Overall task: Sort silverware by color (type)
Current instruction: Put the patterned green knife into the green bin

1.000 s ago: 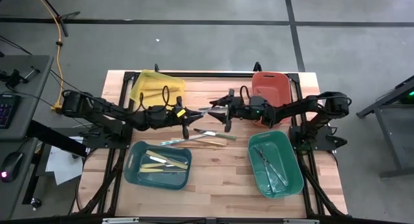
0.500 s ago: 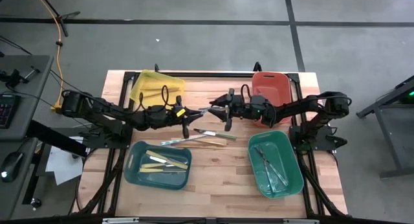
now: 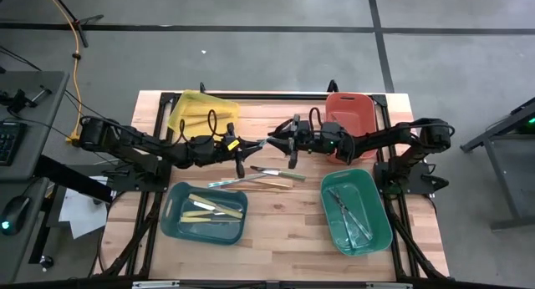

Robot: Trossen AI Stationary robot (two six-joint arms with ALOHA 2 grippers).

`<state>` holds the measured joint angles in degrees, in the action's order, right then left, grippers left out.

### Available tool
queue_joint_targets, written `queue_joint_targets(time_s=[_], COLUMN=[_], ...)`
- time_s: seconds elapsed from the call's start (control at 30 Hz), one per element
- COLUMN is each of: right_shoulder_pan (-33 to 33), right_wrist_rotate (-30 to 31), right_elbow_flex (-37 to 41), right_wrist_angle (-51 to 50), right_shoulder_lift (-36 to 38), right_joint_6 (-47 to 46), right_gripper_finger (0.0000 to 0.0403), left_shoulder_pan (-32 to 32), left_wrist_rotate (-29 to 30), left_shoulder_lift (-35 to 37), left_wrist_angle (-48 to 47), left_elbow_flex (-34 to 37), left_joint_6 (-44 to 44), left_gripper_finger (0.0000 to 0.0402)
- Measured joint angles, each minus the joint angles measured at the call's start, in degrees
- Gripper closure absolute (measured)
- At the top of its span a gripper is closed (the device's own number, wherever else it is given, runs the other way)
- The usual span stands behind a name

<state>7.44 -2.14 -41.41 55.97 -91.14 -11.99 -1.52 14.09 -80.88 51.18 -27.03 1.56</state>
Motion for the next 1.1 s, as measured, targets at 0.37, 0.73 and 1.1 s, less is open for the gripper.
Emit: queue_joint_targets(time_s=[0.37, 0.73, 1.1], right_shoulder_pan=[0.0, 0.0, 0.1], right_wrist_rotate=[0.5, 0.6, 2.0], right_elbow_flex=[-1.0, -1.0, -1.0], right_wrist_angle=[-2.6, -2.8, -9.3], right_shoulder_lift=[-0.1, -0.1, 2.4], right_joint_6=[0.4, 0.0, 2.0], right_gripper_finger=[0.0340, 0.0392, 0.0396], left_shoulder_pan=[0.0, 0.0, 0.0], left_wrist_rotate=[1.6, 1.8, 3.7], left_shoulder_lift=[0.0, 0.0, 3.7], left_wrist_angle=[-0.4, -0.4, -9.7], left_elbow_flex=[0.0, 0.0, 0.0], left_joint_6=[0.1, 0.2, 2.1], left_gripper_finger=[0.0385, 0.0346, 0.0331])
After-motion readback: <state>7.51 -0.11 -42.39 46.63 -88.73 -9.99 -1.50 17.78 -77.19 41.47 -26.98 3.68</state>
